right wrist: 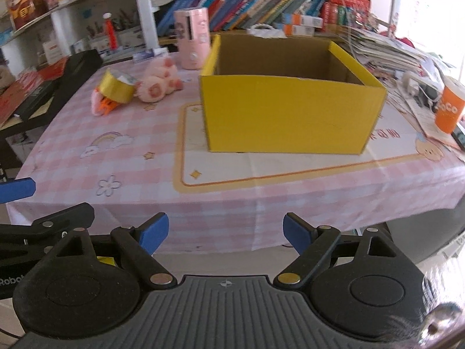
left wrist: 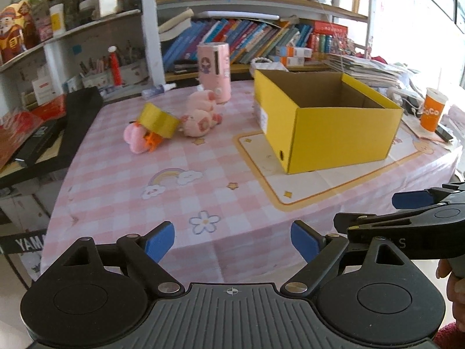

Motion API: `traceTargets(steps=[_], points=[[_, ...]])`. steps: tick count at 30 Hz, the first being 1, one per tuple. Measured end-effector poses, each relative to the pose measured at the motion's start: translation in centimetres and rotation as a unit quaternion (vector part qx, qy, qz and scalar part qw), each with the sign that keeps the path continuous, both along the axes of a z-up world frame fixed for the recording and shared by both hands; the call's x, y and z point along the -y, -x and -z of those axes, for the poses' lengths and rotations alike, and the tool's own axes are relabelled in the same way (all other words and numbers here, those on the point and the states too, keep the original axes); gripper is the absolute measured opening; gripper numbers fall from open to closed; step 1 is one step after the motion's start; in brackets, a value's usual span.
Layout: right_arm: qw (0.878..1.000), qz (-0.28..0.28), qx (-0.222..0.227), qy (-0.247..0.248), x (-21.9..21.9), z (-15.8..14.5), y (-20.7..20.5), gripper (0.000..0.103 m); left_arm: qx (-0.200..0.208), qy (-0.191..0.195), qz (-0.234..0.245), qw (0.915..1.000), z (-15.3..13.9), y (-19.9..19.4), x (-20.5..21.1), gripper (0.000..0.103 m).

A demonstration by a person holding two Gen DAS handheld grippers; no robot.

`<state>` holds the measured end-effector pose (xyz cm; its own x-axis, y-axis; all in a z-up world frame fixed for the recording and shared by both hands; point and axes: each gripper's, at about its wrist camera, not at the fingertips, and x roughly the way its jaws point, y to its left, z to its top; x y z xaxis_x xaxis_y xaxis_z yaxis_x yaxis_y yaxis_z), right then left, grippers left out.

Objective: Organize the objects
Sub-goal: 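Move both open tools back toward the tape and plush toys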

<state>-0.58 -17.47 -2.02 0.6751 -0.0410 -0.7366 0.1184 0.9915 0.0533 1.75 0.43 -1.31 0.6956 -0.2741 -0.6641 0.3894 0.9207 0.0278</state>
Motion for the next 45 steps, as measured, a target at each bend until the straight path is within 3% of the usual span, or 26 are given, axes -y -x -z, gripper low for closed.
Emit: traceTargets(steps=[22, 34, 41, 45], points=[[0.998, -0.051, 0.030, 0.017, -5.4, -1.5, -2.3, 0.086, 0.025, 0.017, -0.054, 0.9981, -0.9, -1.1, -5.4, 0.089], [0.997, -0.068, 0.030, 0.019, -6.1, -1.0, -4.3, 0.083, 0.013, 0.030, -0.066, 0.9972, -0.2, -3.4, -5.8, 0.089], [0.995, -0.092, 0.039, 0.006, -6.4, -0.7, -7.7, 0.068, 0.015, 0.027, -0.077, 0.9966, -0.2, -6.6, -5.8, 0.089], [0.994, -0.105, 0.040, 0.011, -6.9, -0.7, -10.1, 0.066, 0.013, 0.034, -0.094, 0.9949, 0.1, -8.6, -6.1, 0.089]])
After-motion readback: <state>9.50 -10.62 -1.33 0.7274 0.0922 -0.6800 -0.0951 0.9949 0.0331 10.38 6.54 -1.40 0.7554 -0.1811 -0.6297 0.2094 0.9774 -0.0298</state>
